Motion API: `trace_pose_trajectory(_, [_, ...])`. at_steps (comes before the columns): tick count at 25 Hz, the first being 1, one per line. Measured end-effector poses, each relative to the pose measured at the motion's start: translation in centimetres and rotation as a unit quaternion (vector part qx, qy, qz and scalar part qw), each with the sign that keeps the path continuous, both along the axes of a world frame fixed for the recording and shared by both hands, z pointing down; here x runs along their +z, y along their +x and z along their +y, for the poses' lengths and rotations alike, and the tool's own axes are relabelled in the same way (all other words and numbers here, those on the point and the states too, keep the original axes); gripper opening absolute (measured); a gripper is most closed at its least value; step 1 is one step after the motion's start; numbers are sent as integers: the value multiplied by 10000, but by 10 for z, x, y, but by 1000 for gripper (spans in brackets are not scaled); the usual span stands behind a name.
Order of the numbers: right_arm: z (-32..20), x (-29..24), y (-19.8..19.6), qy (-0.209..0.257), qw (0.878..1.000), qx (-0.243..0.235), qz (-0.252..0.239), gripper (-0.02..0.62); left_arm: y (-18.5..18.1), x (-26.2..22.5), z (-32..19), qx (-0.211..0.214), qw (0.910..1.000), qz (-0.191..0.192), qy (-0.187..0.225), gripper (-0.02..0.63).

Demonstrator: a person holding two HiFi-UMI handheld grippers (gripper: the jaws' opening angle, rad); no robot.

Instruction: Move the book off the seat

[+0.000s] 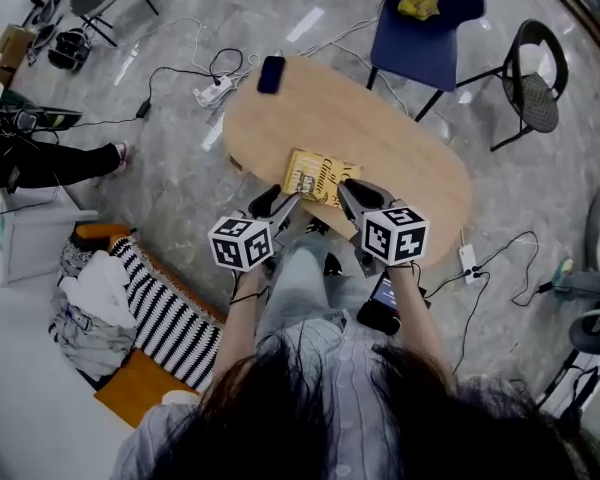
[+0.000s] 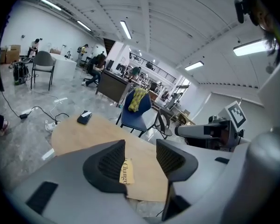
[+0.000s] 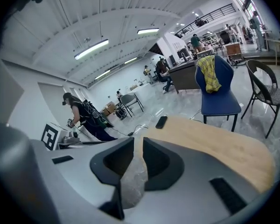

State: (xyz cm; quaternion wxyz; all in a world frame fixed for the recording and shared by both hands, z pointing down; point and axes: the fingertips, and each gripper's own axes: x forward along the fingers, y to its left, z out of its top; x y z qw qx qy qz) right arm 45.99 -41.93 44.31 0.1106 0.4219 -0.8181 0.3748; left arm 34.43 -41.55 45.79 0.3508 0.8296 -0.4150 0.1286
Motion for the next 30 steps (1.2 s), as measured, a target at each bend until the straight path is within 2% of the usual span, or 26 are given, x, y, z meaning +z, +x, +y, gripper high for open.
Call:
trace_pose_trajectory(8, [36,-30,-14,324,9987,-382,-30,63,3,-35,42,-158,9993,102,322,178])
trace_pose_trajectory(16, [69,-52,-29,593,9951,-781,-77,60,-2,-62,76,-403,9972,-8,637,133])
trace_pose_trajectory(22, [84,-55,-45,572,9924,-1086,-92,58,-16,-71,107,-713,9952,-85,662,117])
trace_pose_trajectory(30, [107,-43,-89,463,9825,-1804,6,58,-51,-64,142,-1302,9901,-153,497,104])
